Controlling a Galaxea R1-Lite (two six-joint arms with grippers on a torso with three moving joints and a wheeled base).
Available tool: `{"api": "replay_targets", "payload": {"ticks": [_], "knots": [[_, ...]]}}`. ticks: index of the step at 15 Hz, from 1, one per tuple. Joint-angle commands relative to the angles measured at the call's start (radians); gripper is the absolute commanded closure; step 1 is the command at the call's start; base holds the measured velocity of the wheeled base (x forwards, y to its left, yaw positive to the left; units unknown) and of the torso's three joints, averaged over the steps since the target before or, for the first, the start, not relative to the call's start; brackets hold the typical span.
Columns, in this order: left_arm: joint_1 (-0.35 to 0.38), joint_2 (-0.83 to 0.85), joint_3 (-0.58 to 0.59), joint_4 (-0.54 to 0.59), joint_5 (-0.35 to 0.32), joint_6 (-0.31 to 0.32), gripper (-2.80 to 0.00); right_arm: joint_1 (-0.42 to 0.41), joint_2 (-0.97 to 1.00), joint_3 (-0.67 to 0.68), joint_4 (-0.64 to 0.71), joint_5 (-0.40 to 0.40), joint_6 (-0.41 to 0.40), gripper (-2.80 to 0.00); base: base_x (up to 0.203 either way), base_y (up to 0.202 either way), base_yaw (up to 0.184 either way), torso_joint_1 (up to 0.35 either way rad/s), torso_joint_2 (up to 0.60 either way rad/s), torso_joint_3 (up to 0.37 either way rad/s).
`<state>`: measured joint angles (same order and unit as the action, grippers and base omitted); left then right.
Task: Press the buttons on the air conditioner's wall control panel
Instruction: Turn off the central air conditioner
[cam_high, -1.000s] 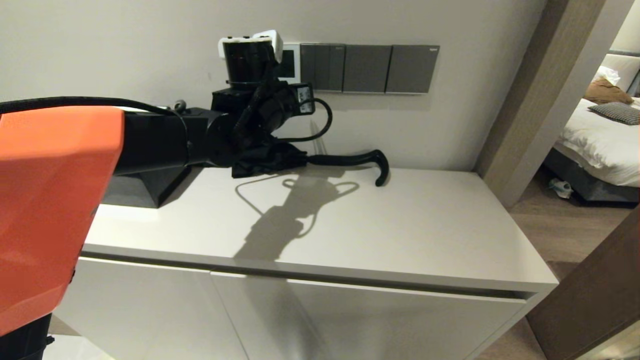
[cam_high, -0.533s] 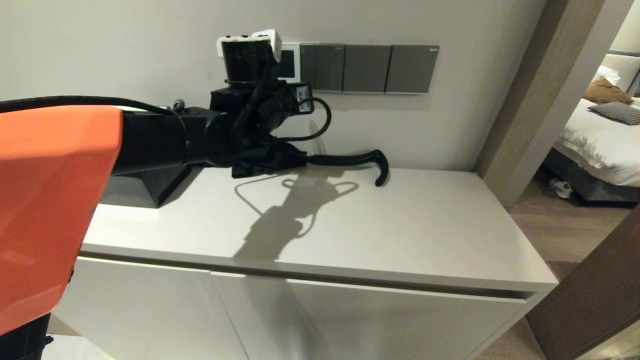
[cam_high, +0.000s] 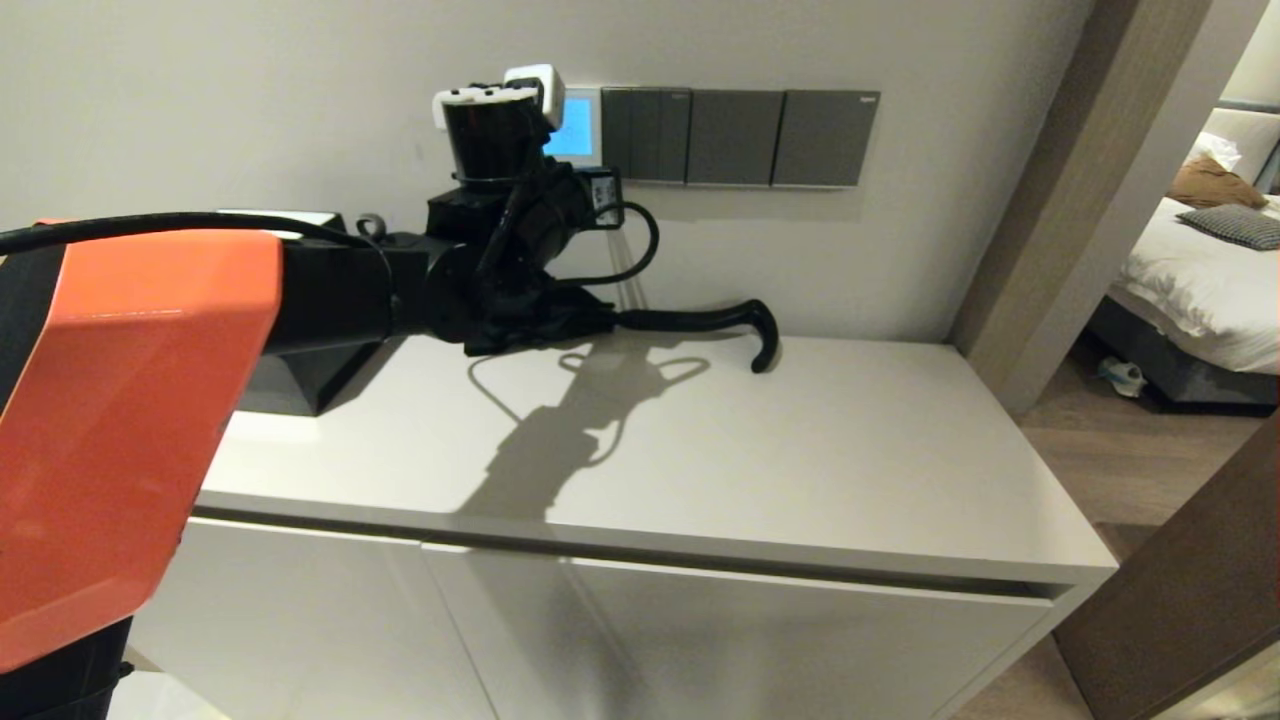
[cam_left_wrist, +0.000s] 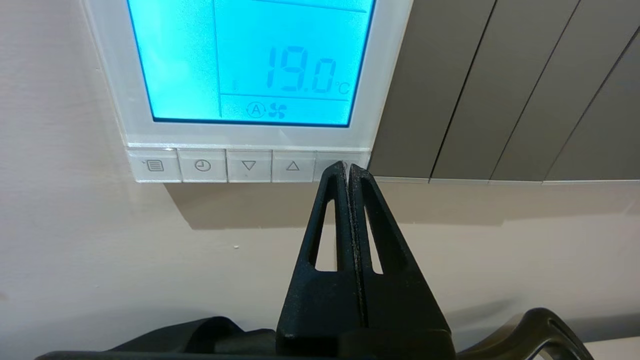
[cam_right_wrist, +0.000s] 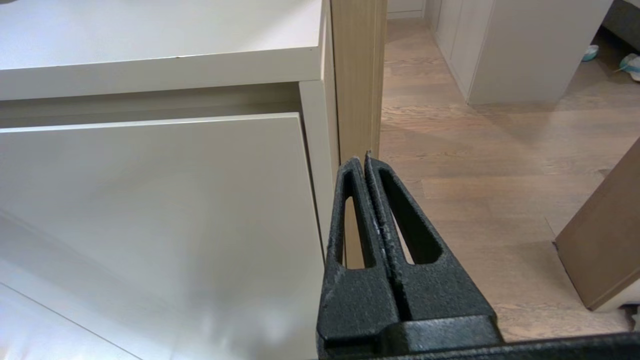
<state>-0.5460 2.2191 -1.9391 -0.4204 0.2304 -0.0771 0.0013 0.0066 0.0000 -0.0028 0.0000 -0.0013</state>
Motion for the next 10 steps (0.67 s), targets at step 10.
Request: {"api": "replay_targets", "payload": {"ticks": [10], "knots": [[-0.001, -0.076, 0.059, 0.006, -0.003, -0.011, 0.0, 0.0, 0.0, 0.003, 0.0, 0.0, 0.0, 0.0, 0.0, 0.0, 0.0, 0.0, 0.0, 0.0]]}}
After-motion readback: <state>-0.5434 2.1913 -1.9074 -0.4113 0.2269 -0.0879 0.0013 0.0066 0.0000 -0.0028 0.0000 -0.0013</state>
